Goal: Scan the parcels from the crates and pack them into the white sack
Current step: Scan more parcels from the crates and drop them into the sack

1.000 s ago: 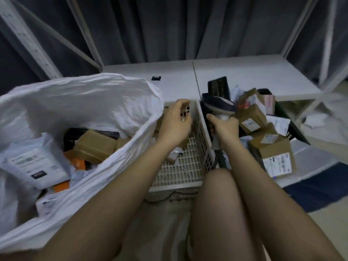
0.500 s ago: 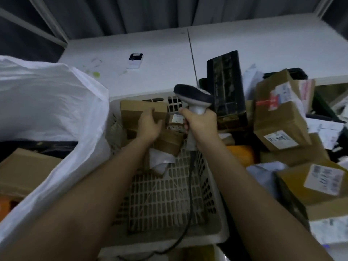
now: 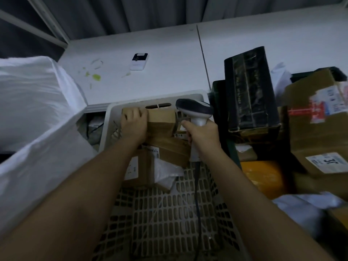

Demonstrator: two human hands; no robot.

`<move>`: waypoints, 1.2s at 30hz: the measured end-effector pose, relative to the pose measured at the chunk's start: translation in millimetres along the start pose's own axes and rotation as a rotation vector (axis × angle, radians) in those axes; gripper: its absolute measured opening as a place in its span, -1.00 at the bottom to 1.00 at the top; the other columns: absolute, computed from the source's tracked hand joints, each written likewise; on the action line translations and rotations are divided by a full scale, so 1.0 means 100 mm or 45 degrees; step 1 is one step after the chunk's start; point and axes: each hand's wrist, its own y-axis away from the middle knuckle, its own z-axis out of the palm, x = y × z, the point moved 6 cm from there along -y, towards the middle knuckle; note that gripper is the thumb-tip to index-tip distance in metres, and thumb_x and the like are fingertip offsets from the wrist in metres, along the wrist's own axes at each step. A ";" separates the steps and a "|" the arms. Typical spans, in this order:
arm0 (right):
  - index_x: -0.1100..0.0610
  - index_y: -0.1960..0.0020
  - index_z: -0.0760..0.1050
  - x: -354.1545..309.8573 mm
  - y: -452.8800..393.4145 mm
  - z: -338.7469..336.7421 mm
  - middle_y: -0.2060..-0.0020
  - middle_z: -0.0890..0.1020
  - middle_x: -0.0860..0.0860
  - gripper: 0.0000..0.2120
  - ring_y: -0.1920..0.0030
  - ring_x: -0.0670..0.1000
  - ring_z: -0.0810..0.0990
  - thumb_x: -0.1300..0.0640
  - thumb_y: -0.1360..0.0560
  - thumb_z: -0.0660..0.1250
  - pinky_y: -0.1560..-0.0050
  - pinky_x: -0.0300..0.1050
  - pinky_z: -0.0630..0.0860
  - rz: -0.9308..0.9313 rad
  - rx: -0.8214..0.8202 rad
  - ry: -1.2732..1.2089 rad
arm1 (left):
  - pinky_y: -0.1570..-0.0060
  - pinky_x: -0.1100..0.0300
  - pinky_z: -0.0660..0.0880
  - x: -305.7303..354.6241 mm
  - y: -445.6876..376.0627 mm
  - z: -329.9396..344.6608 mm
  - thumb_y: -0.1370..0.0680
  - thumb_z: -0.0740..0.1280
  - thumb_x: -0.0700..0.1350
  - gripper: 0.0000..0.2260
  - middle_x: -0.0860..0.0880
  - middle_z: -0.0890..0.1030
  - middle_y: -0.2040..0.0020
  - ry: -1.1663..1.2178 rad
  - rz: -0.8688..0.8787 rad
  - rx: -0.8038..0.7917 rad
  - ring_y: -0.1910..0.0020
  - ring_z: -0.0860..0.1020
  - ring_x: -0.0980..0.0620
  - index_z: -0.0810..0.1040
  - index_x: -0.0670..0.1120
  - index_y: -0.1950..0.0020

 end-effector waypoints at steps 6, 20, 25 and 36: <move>0.13 0.21 0.48 -0.08 0.11 -0.04 0.34 0.55 0.09 -0.84 0.31 0.06 0.53 0.22 -0.42 0.47 0.27 -0.09 0.46 0.011 -0.008 -0.028 | -0.12 -0.02 0.43 0.03 0.07 -0.11 -0.37 0.48 -0.12 -0.44 -0.19 0.49 -0.19 0.089 0.095 0.111 -0.18 0.43 -0.19 0.30 -0.14 -0.28; 0.19 -0.27 0.50 -1.17 1.64 -0.84 -0.07 0.65 0.14 -0.41 0.02 0.07 0.66 -0.06 -0.35 0.54 0.04 -0.04 0.63 -0.190 0.344 -0.375 | -0.03 0.06 0.42 0.45 2.04 -1.72 -0.30 0.55 0.08 -0.44 -0.04 0.48 -0.15 1.268 0.037 0.433 -0.18 0.40 -0.04 0.42 -0.01 -0.21; 0.08 -0.44 0.33 -1.55 2.56 -0.96 -0.25 0.57 0.01 0.17 -0.19 0.06 0.59 -0.46 0.02 0.53 -0.23 0.09 0.53 -0.201 0.338 -0.451 | -0.04 0.04 0.39 0.38 2.98 -2.60 -0.34 0.53 -0.04 -0.44 -0.08 0.45 -0.17 0.916 0.265 0.795 -0.14 0.41 -0.10 0.40 -0.04 -0.28; 0.13 -0.26 0.47 -2.16 4.17 -0.33 0.02 0.69 0.06 -0.43 0.09 0.03 0.70 -0.04 -0.34 0.55 0.17 -0.10 0.65 -0.380 -0.134 -0.271 | -0.42 -0.06 0.06 -0.92 4.36 -3.29 -0.36 0.47 0.16 -0.36 -0.12 0.22 -0.40 0.753 0.201 1.013 -0.41 0.15 -0.11 0.22 0.00 -0.29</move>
